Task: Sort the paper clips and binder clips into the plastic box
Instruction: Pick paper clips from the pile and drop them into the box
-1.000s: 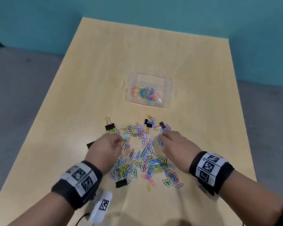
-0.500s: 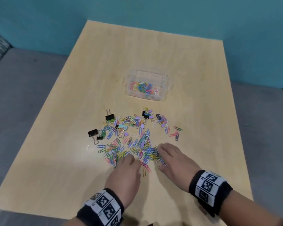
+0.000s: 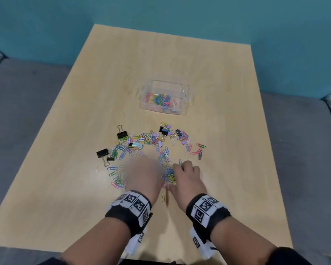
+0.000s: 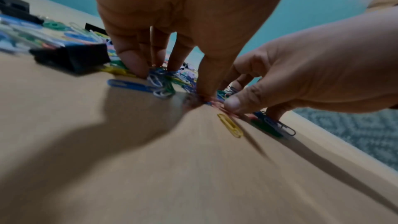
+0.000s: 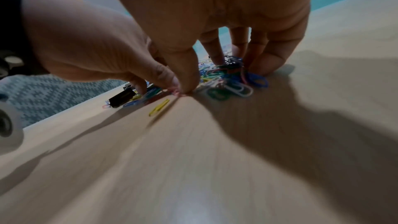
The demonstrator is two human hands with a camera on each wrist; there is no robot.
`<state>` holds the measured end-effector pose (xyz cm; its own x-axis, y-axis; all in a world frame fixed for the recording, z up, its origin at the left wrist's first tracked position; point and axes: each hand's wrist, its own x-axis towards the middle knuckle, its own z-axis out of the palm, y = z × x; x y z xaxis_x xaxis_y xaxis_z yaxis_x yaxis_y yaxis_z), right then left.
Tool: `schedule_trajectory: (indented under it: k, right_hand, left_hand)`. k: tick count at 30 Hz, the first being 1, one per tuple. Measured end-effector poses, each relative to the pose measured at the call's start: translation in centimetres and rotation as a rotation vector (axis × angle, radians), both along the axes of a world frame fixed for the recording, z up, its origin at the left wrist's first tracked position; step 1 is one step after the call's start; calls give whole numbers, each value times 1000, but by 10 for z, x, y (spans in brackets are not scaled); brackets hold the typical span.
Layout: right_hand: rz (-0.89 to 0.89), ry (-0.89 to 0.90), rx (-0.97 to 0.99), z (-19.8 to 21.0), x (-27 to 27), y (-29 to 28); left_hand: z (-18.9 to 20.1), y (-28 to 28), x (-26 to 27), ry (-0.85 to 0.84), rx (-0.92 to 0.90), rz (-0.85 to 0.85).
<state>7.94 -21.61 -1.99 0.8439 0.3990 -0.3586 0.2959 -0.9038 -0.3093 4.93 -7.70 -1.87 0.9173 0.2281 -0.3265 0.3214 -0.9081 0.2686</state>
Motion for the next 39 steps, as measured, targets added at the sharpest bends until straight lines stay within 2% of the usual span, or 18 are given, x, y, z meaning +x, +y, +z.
schedule_trajectory:
  k: [4,8,13,17,27,32,34,39]
  right_hand:
    - [-32,-4,57,-4,12,7]
    - [-22,13,67,-3,21,7]
    - [-4,75,67,1,32,5]
    - [-56,155,95,2,40,0]
    - [-158,300,202,13,49,-17]
    - [-142,309,196,16,55,-21]
    - [-159,307,207,17,59,-21]
    - [-64,281,178,21,70,-21]
  left_hand:
    - [-6,3,1,-66,-95,84]
    - [-14,9,3,-64,-108,112]
    - [-16,15,9,-17,-120,101]
    - [-13,17,9,-46,-152,77]
    - [-3,24,18,70,-142,16]
    - [-1,33,20,79,-108,-14]
    - [-2,38,22,77,-132,11]
    - [5,50,27,134,-242,87]
